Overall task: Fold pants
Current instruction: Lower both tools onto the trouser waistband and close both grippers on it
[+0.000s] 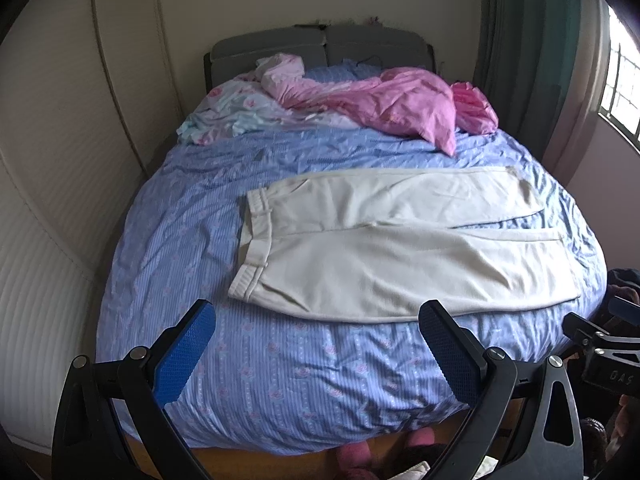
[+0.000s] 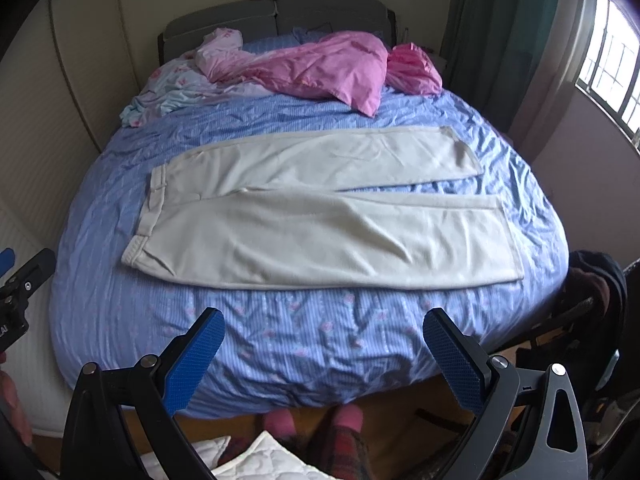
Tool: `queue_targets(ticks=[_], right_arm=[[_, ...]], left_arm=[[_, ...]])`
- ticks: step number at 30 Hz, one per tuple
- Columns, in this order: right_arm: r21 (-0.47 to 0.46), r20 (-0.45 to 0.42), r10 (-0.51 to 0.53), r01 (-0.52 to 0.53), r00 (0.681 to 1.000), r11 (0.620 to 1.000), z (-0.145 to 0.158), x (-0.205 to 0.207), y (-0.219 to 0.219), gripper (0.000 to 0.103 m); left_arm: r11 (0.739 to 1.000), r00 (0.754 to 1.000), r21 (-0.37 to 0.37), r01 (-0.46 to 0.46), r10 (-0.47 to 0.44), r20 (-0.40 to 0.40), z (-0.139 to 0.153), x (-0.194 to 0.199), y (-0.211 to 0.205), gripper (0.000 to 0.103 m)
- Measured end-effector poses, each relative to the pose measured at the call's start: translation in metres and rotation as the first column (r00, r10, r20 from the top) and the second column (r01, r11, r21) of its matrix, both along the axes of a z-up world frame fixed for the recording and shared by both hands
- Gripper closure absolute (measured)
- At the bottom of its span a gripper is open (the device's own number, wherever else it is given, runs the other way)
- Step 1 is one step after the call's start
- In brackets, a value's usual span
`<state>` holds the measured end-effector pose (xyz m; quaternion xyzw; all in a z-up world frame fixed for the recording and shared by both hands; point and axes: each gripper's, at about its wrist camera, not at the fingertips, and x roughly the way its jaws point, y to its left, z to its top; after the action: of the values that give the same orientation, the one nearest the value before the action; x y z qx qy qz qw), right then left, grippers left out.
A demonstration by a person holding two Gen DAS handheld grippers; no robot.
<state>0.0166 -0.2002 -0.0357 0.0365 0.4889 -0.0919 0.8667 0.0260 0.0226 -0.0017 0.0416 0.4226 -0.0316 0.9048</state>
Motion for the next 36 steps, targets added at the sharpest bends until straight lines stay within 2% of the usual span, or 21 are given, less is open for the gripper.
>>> queue_targets(ticks=[5,11,17,20,25,27,29,31,33,36], right_arm=[[0.02,-0.027,-0.026,0.026,0.999,0.999,-0.02,0.013,-0.007,0.002],[0.071,-0.067,-0.026,0.03,0.997,0.997,-0.064,0.049,-0.014,0.004],[0.126,-0.117,0.02,-0.005,0.993,0.992,-0.109,0.095,-0.017,0.005],[0.196,-0.156,0.021,0.01,0.988,0.98,-0.134,0.116,-0.025,0.007],[0.287,-0.267,-0.025,0.104,0.963,0.952,-0.187,0.147,-0.045,0.013],[0.298,-0.308,-0.058,0.154,0.949,0.942,-0.207,0.152,-0.05,0.015],[0.297,-0.34,-0.082,0.189,0.937,0.936,-0.225,0.157,-0.052,0.016],[0.285,-0.357,-0.104,0.214,0.928,0.934,-0.239,0.159,-0.052,0.018],[0.288,-0.363,-0.132,0.246,0.922,0.926,-0.252,0.159,-0.054,0.019],[0.29,-0.376,-0.187,0.307,0.908,0.907,-0.27,0.159,-0.058,0.023]], left_arm=[[0.999,0.998,-0.016,-0.046,0.046,-0.039,-0.025,0.018,0.019,0.0],[0.997,0.994,0.006,-0.079,0.079,-0.076,-0.062,0.047,0.027,0.001],[0.987,0.967,-0.014,-0.157,0.151,-0.205,-0.108,0.083,0.028,0.004],[0.979,0.945,-0.005,-0.206,0.197,-0.262,-0.133,0.102,0.029,0.006],[0.948,0.89,-0.055,-0.314,0.274,-0.364,-0.178,0.133,0.041,0.008],[0.937,0.864,-0.062,-0.344,0.29,-0.411,-0.199,0.144,0.044,0.014],[0.932,0.85,-0.073,-0.354,0.288,-0.44,-0.214,0.153,0.045,0.014],[0.933,0.84,-0.085,-0.348,0.27,-0.471,-0.235,0.162,0.045,0.015],[0.932,0.827,-0.091,-0.35,0.261,-0.498,-0.252,0.17,0.046,0.021],[0.916,0.795,-0.117,-0.383,0.262,-0.548,-0.278,0.181,0.056,0.024]])
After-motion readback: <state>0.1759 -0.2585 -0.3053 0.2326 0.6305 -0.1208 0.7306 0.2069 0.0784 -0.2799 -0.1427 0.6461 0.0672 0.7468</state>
